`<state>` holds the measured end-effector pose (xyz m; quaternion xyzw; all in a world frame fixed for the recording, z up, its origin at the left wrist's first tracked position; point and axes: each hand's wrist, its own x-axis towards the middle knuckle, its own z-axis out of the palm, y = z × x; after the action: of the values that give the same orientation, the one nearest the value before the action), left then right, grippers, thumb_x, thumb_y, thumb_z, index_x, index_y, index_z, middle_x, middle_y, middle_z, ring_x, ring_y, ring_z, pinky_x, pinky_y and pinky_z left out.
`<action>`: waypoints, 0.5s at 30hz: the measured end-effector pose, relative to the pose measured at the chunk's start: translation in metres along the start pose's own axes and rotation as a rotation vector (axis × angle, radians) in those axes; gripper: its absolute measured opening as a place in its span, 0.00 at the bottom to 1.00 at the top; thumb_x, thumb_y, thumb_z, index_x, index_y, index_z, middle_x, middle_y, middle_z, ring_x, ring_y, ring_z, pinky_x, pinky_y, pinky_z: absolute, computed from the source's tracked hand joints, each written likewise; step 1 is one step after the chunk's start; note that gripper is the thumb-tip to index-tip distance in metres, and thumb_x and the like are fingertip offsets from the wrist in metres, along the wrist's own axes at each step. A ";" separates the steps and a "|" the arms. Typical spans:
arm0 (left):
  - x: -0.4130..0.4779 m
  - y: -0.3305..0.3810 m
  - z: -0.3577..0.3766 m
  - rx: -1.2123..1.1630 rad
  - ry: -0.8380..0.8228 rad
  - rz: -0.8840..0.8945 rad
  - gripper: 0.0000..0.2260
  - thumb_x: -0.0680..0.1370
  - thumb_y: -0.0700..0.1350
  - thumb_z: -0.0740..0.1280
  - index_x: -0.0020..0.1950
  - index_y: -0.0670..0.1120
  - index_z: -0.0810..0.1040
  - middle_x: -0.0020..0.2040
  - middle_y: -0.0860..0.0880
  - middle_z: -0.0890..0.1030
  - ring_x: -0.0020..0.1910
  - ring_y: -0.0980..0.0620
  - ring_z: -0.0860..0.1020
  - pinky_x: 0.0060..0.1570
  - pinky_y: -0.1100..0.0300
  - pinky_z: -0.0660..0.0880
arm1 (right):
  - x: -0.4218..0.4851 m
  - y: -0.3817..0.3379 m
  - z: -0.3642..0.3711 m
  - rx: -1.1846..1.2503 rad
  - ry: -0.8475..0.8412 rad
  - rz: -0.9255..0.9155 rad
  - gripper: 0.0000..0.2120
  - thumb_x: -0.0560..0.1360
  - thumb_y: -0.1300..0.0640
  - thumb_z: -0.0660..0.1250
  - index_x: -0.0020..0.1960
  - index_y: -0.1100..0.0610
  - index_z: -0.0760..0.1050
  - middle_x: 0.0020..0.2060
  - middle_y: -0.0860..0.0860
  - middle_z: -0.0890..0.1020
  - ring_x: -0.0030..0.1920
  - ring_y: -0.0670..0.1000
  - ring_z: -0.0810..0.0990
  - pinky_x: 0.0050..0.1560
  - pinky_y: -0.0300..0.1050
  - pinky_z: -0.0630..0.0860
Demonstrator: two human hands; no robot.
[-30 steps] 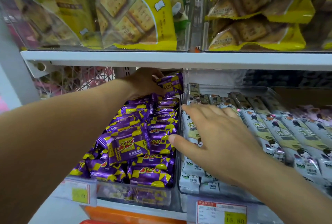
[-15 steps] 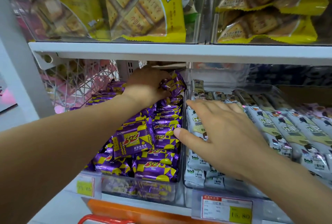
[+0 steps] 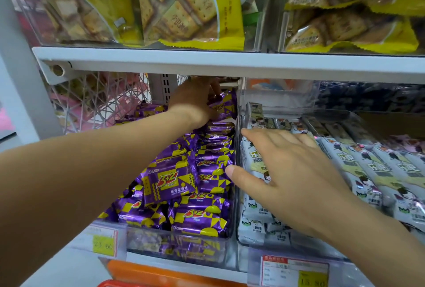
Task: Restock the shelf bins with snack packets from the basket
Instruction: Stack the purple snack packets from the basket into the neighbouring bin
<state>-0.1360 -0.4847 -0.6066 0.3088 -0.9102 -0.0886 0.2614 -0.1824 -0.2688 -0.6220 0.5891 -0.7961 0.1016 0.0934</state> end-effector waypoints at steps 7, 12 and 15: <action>0.006 -0.001 0.013 0.167 -0.062 0.057 0.13 0.72 0.44 0.75 0.54 0.52 0.77 0.55 0.50 0.80 0.56 0.46 0.77 0.44 0.60 0.66 | -0.002 0.000 0.001 0.000 0.025 -0.006 0.46 0.61 0.29 0.30 0.77 0.42 0.49 0.75 0.37 0.58 0.73 0.39 0.55 0.63 0.37 0.45; 0.014 -0.002 0.020 0.164 0.006 0.090 0.11 0.71 0.42 0.75 0.50 0.49 0.77 0.52 0.49 0.81 0.52 0.46 0.77 0.44 0.60 0.68 | -0.002 -0.001 0.002 0.009 0.041 -0.009 0.46 0.61 0.29 0.29 0.77 0.41 0.48 0.75 0.36 0.58 0.71 0.39 0.53 0.62 0.36 0.45; 0.021 -0.001 0.025 0.157 0.032 0.099 0.09 0.72 0.42 0.74 0.49 0.48 0.78 0.53 0.49 0.81 0.53 0.46 0.77 0.46 0.60 0.68 | -0.002 -0.001 0.002 0.013 0.046 -0.016 0.46 0.61 0.29 0.29 0.77 0.42 0.48 0.74 0.36 0.58 0.71 0.39 0.55 0.62 0.37 0.45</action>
<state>-0.1626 -0.4980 -0.6195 0.2842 -0.9242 0.0010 0.2551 -0.1811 -0.2683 -0.6247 0.5936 -0.7884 0.1193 0.1086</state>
